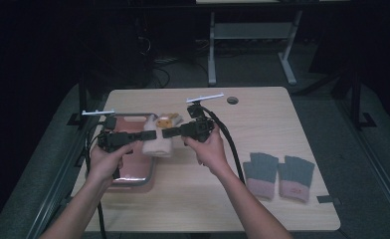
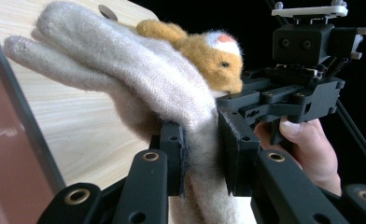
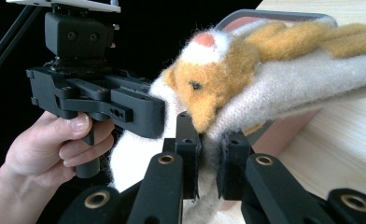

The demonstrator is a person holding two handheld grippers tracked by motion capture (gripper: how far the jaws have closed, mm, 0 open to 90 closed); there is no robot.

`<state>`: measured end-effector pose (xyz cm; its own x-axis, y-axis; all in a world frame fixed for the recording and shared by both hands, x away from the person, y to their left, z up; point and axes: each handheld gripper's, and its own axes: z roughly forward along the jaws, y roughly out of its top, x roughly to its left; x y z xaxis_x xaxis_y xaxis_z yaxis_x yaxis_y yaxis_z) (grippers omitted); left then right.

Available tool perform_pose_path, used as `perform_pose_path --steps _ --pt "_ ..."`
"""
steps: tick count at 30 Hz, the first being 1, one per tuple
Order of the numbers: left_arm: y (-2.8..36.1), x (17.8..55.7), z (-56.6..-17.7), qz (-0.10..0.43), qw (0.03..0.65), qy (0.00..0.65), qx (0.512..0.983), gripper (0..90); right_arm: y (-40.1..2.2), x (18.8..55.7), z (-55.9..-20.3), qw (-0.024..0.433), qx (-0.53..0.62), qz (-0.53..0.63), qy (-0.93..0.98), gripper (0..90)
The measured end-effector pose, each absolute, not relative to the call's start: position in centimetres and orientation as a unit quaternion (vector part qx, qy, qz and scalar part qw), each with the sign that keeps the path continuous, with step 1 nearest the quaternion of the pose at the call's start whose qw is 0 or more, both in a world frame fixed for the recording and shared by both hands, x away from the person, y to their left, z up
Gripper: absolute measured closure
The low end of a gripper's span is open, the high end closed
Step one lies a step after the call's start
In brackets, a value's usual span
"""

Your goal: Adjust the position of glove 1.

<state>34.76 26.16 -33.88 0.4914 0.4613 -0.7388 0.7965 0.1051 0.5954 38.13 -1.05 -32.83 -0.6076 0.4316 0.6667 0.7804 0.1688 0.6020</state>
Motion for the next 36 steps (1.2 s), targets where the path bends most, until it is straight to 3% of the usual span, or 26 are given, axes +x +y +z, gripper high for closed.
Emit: perform_pose_path --steps 36 --pt "31.7 34.8 -34.1 -0.153 0.548 0.514 0.642 73.0 4.5 40.0 -33.6 0.204 -0.373 -0.490 -0.761 81.2"
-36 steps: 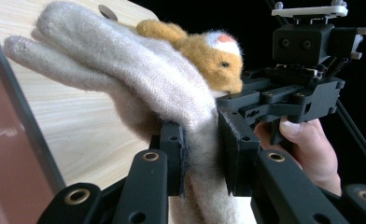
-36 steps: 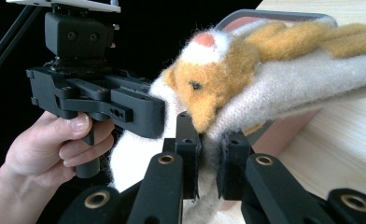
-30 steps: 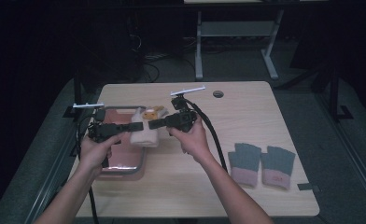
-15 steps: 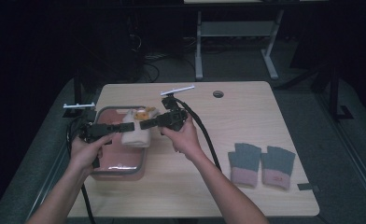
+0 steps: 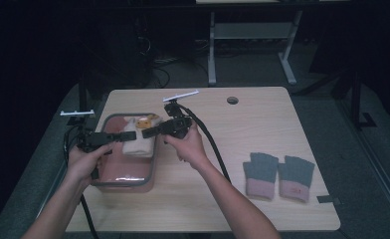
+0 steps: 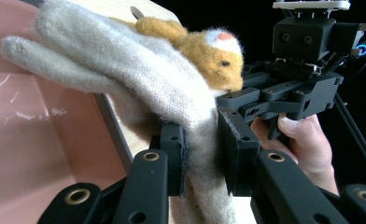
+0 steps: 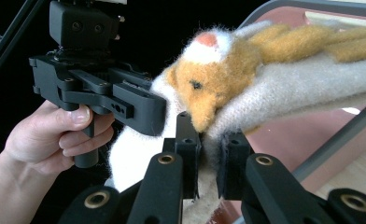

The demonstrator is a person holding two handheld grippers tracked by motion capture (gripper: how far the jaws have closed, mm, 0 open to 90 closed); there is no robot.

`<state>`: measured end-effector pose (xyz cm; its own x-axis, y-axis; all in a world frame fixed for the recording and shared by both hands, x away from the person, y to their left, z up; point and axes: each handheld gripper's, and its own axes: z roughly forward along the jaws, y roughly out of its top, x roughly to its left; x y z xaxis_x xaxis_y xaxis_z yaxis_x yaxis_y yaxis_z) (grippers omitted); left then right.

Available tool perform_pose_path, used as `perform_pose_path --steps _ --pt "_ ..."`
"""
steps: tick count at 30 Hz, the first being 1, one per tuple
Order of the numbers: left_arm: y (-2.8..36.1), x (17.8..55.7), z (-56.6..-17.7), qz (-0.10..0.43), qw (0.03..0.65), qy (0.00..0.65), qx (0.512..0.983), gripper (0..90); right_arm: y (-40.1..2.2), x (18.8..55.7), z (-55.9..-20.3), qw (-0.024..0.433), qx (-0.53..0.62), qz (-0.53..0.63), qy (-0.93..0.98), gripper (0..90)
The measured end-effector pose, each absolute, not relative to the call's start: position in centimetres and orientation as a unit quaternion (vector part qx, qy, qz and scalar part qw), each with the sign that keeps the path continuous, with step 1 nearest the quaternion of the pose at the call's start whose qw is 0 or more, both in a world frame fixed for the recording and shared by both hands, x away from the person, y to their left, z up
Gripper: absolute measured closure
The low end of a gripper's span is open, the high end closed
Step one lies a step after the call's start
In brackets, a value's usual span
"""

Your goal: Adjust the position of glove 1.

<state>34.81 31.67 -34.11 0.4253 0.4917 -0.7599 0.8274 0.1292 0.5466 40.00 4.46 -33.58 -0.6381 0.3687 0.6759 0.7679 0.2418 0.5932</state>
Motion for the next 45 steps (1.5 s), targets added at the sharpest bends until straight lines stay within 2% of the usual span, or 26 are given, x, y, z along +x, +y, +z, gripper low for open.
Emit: perform_pose_path --steps 17,45 --pt "33.7 34.9 -35.6 -0.155 0.531 0.534 0.640 73.4 6.8 40.6 -35.4 0.223 -0.373 -0.475 -0.765 81.2" --pt "34.9 35.0 -37.8 -0.158 0.498 0.556 0.647 74.0 8.5 41.1 -38.4 0.250 -0.385 -0.451 -0.765 81.0"
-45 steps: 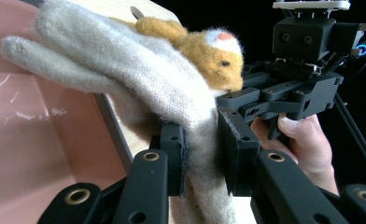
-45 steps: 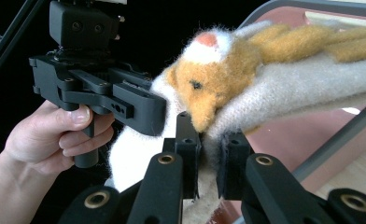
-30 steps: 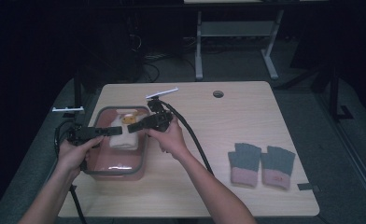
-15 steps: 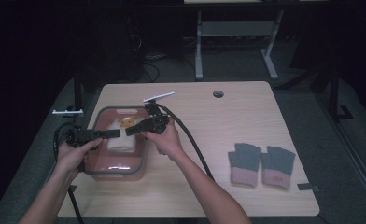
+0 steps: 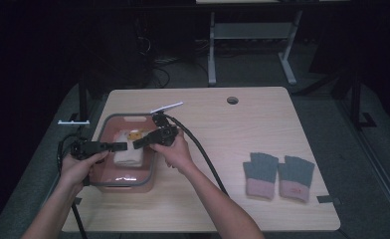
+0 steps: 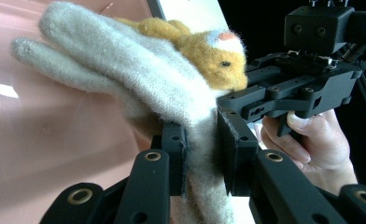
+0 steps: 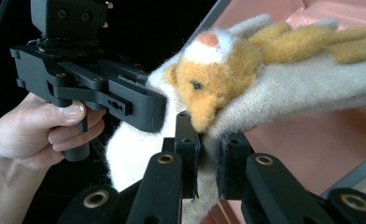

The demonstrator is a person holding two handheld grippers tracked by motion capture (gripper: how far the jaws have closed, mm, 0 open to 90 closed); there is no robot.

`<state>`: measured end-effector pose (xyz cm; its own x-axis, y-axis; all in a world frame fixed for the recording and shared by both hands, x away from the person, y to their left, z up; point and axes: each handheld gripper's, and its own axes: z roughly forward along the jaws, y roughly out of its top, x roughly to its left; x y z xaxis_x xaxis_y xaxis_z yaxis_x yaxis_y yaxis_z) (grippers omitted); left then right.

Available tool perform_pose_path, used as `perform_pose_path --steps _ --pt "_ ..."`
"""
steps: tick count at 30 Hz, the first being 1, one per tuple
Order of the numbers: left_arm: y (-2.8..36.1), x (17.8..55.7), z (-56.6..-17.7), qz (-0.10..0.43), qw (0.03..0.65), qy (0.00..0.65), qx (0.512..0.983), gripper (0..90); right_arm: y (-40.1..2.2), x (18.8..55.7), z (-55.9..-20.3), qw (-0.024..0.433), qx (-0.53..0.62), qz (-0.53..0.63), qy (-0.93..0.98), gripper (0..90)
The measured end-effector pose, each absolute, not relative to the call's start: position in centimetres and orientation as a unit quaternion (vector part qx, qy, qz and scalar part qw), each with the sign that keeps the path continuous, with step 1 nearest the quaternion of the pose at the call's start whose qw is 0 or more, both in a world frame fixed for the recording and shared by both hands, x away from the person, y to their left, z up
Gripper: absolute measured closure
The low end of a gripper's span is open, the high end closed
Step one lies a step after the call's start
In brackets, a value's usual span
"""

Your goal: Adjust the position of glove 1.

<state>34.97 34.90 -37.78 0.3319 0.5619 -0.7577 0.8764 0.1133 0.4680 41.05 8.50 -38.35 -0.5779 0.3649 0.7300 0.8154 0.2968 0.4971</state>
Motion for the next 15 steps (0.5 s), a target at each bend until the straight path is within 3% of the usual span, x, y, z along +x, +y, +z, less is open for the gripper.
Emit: perform_pose_path --steps 15 --pt "34.64 35.08 -38.15 -0.155 0.481 0.564 0.653 74.3 8.49 41.09 -39.08 0.252 -0.390 -0.442 -0.767 80.4"
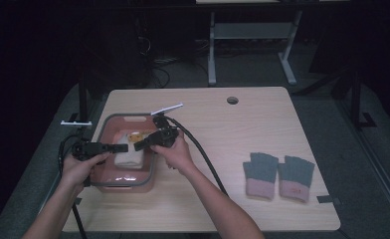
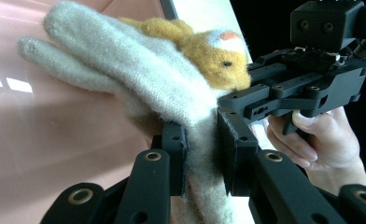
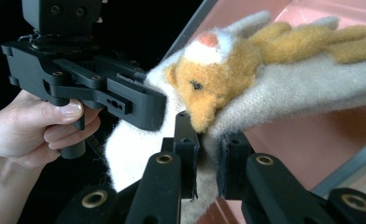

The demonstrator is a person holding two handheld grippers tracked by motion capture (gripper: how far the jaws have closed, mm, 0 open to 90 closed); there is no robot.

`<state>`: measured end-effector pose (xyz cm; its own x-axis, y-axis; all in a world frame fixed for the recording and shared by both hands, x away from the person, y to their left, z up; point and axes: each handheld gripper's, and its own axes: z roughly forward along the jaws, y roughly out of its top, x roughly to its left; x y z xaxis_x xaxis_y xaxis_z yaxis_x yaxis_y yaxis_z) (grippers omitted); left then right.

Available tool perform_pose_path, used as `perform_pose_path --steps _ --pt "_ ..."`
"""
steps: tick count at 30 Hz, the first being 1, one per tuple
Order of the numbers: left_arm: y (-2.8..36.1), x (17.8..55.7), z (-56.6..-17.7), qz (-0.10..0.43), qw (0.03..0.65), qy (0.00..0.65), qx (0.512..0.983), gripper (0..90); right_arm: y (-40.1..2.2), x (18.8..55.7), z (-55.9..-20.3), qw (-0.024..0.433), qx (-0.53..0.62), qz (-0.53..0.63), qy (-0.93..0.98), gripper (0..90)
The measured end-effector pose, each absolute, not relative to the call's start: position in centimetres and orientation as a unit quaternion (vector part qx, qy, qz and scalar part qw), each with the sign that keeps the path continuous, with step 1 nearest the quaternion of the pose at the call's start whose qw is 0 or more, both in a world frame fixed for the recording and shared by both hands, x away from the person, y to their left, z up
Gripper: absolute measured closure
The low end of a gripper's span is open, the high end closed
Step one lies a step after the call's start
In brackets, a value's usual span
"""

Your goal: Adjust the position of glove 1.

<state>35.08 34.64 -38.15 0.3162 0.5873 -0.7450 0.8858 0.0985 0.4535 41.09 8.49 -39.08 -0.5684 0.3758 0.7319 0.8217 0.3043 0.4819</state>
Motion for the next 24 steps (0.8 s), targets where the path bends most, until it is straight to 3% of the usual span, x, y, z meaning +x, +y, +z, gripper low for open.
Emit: perform_pose_path --steps 24 --pt "34.86 35.01 -39.00 -0.153 0.471 0.573 0.653 74.4 8.20 40.99 -39.80 0.257 -0.398 -0.434 -0.766 78.9"
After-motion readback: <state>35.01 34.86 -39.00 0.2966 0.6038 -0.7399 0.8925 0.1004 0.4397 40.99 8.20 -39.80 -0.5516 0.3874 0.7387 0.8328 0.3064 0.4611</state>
